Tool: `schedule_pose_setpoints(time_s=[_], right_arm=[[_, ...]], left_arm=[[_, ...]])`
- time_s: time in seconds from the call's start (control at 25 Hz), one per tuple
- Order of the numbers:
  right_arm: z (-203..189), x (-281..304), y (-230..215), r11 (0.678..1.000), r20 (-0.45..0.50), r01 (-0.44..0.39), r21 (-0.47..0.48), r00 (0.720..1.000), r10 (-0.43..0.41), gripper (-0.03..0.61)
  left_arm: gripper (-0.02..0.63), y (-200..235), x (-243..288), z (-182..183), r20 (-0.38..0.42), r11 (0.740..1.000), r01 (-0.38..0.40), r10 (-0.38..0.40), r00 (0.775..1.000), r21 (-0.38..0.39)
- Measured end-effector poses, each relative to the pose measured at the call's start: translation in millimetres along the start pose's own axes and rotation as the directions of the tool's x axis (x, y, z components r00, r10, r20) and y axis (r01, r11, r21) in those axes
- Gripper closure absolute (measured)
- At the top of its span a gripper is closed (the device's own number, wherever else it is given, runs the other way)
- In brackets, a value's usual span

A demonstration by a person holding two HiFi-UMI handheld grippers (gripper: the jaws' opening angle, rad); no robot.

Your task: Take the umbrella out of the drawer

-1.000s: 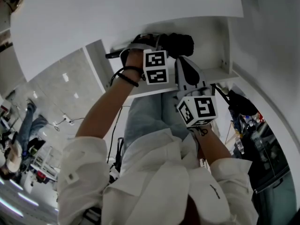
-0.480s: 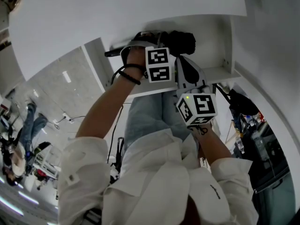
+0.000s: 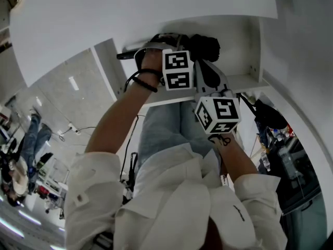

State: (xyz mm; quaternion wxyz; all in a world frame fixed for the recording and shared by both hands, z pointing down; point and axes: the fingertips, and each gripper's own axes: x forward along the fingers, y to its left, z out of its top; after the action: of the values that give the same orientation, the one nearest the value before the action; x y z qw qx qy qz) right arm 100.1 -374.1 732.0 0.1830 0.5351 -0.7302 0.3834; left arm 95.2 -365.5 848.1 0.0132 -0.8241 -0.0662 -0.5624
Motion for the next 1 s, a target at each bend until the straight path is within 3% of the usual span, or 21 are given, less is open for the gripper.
schedule_pose_setpoints(time_s=[0.52, 0.8, 1.0], right_arm=[[0.8, 10.3, -0.8, 1.000, -0.030, 0.004, 0.022, 1.000, -0.003, 0.561], [32.4, -17.8, 9.6, 1.000, 0.019, -0.001, -0.001, 1.000, 0.001, 0.561], [68.2, -52.0, 15.5, 1.000, 0.071, -0.003, -0.017, 0.997, 0.004, 0.561]], left_arm=[[0.339, 4.5, -8.7, 1.2, 0.035, 0.999, -0.030, 0.032, 0.999, -0.041], [0.339, 8.3, -46.1, 7.2, 0.124, 0.984, -0.059, 0.080, 0.989, -0.166], [0.341, 8.0, -99.0, 28.9, 0.211, 0.951, -0.101, 0.166, 0.963, -0.291]])
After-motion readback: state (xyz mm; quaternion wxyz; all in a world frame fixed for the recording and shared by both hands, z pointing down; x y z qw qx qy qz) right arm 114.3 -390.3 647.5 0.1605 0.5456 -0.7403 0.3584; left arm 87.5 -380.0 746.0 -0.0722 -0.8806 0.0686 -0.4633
